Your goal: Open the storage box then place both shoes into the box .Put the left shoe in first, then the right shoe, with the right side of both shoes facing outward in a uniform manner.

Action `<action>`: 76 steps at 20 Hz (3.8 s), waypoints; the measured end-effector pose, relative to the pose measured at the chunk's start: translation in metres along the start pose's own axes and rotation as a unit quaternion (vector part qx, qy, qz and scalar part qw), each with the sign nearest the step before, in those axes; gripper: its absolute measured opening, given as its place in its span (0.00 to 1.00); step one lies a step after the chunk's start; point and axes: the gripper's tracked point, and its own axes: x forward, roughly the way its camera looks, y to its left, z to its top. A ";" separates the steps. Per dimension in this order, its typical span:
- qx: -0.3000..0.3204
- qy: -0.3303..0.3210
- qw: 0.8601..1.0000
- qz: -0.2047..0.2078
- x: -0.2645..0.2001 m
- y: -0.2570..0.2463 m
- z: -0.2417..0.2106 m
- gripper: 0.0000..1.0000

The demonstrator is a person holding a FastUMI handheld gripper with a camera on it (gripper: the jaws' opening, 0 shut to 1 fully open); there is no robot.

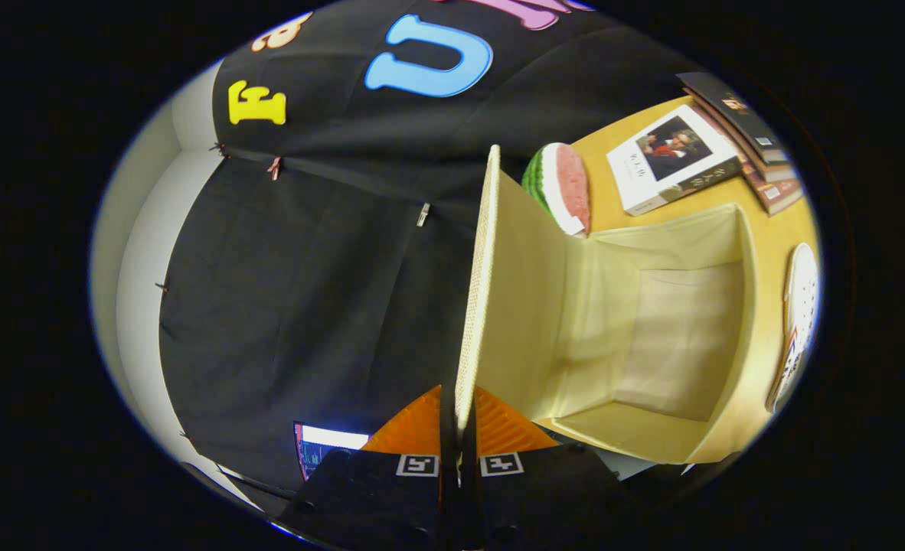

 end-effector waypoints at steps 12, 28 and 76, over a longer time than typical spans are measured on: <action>-0.049 0.064 0.996 -0.049 0.132 0.020 -0.036 0.05; -0.250 -0.130 0.935 -0.215 -0.035 -0.061 0.057 0.98; 0.124 -0.056 0.933 -0.335 -0.174 -0.447 -0.001 0.06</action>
